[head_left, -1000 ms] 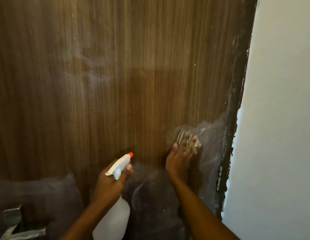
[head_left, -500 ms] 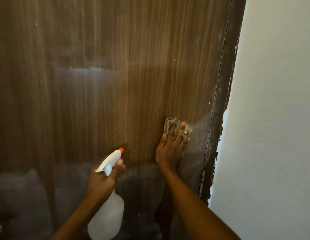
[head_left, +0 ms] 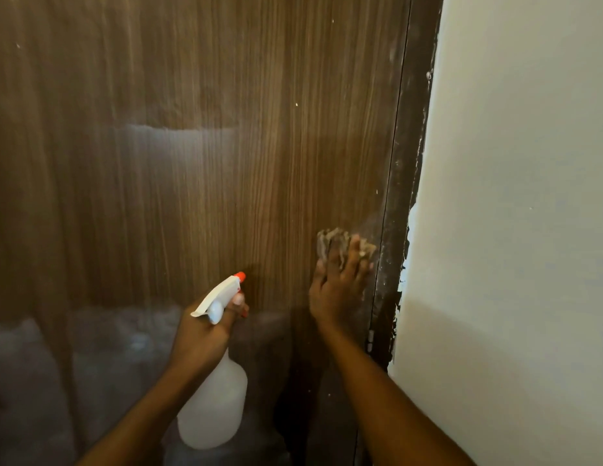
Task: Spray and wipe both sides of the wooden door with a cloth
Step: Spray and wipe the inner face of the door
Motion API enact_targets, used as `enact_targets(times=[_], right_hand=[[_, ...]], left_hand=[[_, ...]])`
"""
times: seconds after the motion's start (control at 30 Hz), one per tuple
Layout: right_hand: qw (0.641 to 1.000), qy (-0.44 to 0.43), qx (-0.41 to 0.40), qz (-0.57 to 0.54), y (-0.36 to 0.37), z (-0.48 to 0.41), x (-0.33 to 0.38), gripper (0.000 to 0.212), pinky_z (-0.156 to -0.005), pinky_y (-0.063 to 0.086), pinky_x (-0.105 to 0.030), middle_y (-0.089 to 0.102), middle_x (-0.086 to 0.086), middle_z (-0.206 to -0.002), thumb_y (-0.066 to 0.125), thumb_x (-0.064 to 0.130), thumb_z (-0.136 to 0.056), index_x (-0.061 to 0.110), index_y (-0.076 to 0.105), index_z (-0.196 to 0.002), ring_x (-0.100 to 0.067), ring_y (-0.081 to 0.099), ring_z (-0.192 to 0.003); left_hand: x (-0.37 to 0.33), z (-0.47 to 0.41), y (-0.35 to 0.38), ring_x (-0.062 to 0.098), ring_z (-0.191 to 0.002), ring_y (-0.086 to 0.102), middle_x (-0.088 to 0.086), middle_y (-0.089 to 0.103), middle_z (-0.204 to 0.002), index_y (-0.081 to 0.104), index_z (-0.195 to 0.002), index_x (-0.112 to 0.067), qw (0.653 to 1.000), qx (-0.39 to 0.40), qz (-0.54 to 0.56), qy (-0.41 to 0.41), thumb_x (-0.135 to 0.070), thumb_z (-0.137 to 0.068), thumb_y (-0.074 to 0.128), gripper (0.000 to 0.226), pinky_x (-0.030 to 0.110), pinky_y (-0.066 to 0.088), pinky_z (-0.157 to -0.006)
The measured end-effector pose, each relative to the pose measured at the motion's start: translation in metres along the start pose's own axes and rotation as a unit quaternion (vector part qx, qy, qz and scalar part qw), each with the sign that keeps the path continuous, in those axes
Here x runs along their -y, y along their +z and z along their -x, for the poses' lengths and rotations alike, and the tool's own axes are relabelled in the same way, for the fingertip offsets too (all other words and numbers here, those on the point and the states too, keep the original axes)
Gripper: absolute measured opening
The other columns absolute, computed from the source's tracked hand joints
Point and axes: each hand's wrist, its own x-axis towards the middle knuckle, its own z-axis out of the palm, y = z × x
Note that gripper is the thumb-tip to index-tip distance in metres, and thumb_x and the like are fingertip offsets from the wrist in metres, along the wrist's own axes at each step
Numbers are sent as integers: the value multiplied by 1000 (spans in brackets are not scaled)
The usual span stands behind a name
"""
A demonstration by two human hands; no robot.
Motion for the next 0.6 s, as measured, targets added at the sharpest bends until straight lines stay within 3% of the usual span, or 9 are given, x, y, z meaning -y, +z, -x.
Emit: enact_targets(times=[0.07,0.13,0.23,0.3,0.37,0.43,0.5,0.6], right_hand=[[1000,2,-14,-2,-6,-38,8,59,-114,25,-65,14,-3,-165,32,47,-101,36,15,-156,-41,13,-149],[1000,-30,-8,-2,-8,-55,26,57,-117,14,-60,13,-3,-165,34,45,-101,36,20,-155,-40,10,-149],[981,-191,16,30,-4,-39,22,61,-120,10,-57,18,-4,-164,42,41,-98,36,21,-154,-39,11,-149],[953,-294,52,46,-3,-19,-12,67,-119,17,-57,18,-4,-164,51,38,-95,34,20,-154,-37,12,-150],[961,-266,56,58,-6,-9,-49,68,-111,34,-61,23,-4,-160,50,40,-92,35,22,-154,-38,19,-145],[986,-157,51,34,-17,-23,-65,65,-103,41,-63,25,-6,-157,43,42,-93,34,21,-154,-41,24,-142],[996,-89,12,13,-21,-49,-59,61,-112,30,-62,21,-9,-161,39,41,-99,29,21,-156,-40,18,-147],[997,-68,-24,-9,-33,-104,-17,55,-121,12,-57,19,-8,-164,39,40,-102,27,27,-155,-39,10,-150]], left_hand=[[-4,0,5,25,-106,60,13,64,-117,53,-131,-5,1000,-8,2,11,-23,-90,58,45,33,47,-91],[-10,-2,10,23,-101,61,14,65,-115,54,-129,-4,1000,-16,7,22,-23,-90,58,44,31,47,-88],[-17,-3,22,21,-93,63,14,67,-109,57,-126,-4,999,-13,15,32,-27,-89,58,43,27,47,-83],[-16,-1,30,27,-99,63,14,67,-111,56,-126,-4,1000,-13,15,23,-28,-88,58,45,28,46,-85],[-11,2,33,29,-105,61,16,65,-114,54,-127,-2,999,-17,33,0,-22,-89,58,42,22,47,-83],[-9,8,30,25,-97,63,16,66,-112,56,-124,-2,1000,-20,23,-3,-26,-89,56,42,14,48,-73],[-8,15,25,23,-89,63,12,68,-108,58,-123,-5,1000,-26,-2,11,-41,-83,56,54,17,48,-72],[-8,31,21,14,-80,62,6,69,-95,62,-117,-11,999,-30,-27,22,-53,-74,53,60,16,44,-67]])
